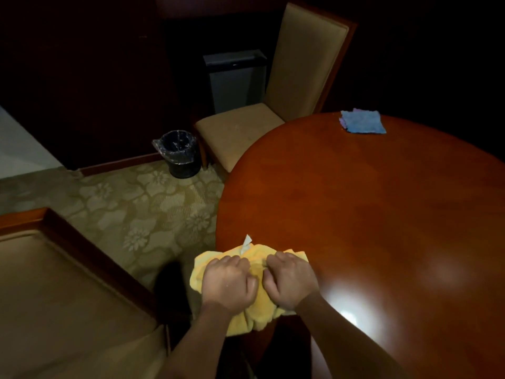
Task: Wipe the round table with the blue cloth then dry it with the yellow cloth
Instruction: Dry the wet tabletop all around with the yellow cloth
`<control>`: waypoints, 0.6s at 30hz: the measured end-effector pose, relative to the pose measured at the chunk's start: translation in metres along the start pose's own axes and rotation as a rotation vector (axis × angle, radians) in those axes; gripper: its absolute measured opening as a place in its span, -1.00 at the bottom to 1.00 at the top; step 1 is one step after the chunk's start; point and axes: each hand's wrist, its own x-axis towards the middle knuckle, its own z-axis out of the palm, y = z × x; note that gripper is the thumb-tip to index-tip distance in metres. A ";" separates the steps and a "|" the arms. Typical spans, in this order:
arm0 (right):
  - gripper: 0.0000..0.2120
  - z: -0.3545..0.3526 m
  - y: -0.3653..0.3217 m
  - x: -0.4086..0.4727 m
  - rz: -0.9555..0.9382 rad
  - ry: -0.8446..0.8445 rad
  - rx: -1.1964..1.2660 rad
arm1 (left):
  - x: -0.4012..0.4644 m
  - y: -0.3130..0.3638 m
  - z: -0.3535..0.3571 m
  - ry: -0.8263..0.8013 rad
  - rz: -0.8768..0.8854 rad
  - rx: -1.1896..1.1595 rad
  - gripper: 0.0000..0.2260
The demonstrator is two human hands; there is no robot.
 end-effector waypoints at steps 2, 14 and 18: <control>-0.77 0.001 0.006 0.013 0.000 0.020 0.003 | 0.016 -0.006 0.003 0.026 0.023 0.000 -0.79; -0.70 0.013 0.058 0.139 0.043 0.059 -0.051 | 0.147 -0.040 0.030 0.126 -0.016 0.021 -0.73; -0.61 0.015 0.067 0.169 0.043 0.053 -0.063 | 0.175 -0.046 0.035 0.159 -0.047 0.031 -0.71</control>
